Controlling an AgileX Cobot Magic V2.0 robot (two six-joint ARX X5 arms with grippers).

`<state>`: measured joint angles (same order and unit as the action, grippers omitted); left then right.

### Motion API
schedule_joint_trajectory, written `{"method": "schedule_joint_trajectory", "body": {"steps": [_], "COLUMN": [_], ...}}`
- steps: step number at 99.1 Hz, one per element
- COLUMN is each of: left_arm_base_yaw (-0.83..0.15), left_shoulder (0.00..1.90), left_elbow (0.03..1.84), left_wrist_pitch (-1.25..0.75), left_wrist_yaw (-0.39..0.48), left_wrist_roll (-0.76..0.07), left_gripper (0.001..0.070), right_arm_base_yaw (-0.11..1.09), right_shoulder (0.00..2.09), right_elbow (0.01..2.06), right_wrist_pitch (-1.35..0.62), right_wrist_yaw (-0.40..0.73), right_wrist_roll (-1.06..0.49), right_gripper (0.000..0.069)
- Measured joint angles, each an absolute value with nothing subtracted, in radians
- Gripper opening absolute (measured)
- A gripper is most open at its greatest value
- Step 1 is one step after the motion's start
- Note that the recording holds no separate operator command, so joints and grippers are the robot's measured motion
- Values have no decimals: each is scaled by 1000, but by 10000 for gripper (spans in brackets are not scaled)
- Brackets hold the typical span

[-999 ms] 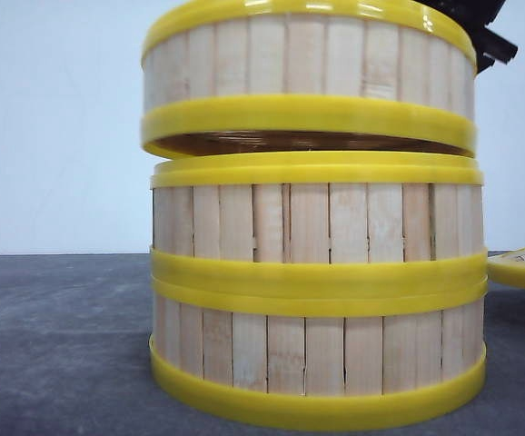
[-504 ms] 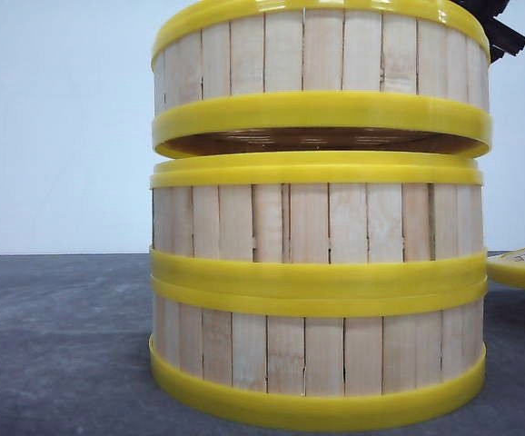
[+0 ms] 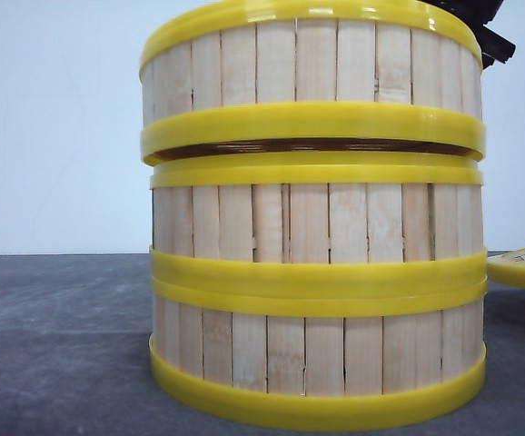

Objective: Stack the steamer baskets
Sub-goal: 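Lower the held basket onto the stack, align it, open the right gripper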

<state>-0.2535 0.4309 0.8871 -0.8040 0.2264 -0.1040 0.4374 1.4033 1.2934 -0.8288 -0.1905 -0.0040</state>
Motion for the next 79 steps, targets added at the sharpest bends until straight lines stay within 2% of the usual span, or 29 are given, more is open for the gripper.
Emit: {"method": "schedule_joint_trajectory", "body": {"steps": [61, 67, 79], "left_arm_base_yaw": [-253, -253, -253], "left_shoulder": [431, 431, 431], "left_elbow": [887, 887, 887], "left_wrist_pitch": [-804, -804, -804], "left_wrist_yaw": [226, 226, 226], "left_wrist_roll": [-99, -97, -97], "left_gripper": [293, 293, 293], "right_arm_base_yaw": [438, 438, 438], "right_shoulder": [1422, 1422, 1422], "right_elbow": [1298, 1298, 1299], "right_wrist_pitch": [-837, -837, -835], "right_wrist_yaw": [-154, -158, -158], "right_wrist_roll": [-15, -14, -11], "right_gripper": [32, 74, 240]}}
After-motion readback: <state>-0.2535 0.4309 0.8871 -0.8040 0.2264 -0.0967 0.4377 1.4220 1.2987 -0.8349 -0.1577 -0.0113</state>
